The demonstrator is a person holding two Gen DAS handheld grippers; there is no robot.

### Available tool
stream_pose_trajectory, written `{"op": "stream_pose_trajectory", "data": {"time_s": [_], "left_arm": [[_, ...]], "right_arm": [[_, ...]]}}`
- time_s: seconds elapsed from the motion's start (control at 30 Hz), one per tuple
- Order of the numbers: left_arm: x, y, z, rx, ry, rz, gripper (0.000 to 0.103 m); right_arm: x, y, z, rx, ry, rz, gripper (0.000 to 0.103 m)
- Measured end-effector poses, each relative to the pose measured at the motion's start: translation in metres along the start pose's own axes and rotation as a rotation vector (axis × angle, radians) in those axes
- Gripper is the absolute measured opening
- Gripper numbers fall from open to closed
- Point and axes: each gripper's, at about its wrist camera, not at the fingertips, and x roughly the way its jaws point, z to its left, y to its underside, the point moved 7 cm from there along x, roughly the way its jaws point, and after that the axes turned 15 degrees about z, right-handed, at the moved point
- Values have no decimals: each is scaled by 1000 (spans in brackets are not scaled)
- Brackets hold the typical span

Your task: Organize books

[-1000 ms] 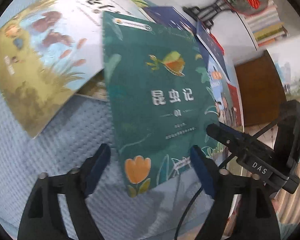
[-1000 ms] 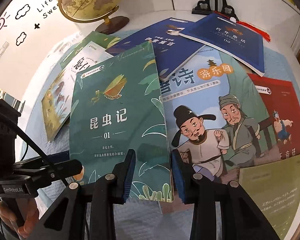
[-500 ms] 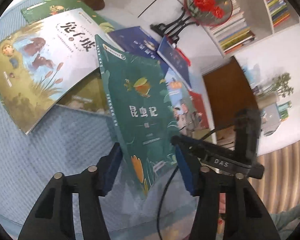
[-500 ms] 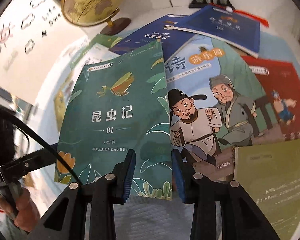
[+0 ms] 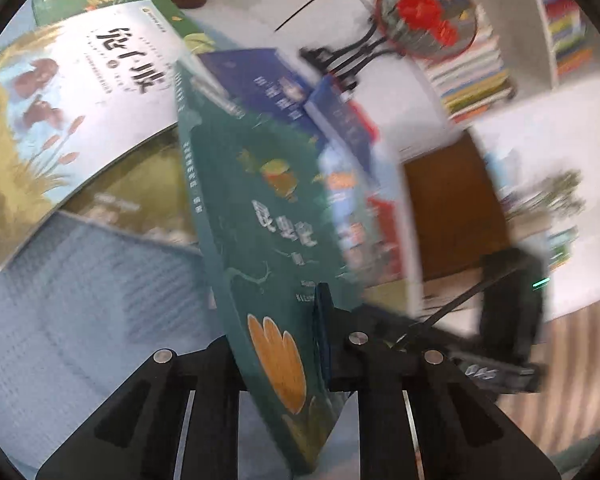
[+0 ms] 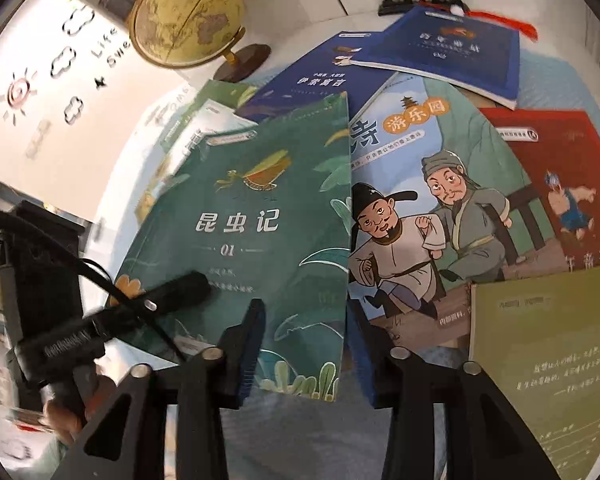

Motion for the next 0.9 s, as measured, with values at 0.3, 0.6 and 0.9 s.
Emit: {"op": "stream_pose_trajectory", "data": {"time_s": [0.3,0.6,0.9], "left_arm": [[1,-6,-7,-65,142,27,13],[14,5,-2,-8,-176,60,13],[-1,15,-19,160,-315,39,16]], "right_arm": [[4,-8,-23,182,-499,38,67],[11,-19,3,48,-282,14,23],[-9,8,66,-204,132,-111,23]]}}
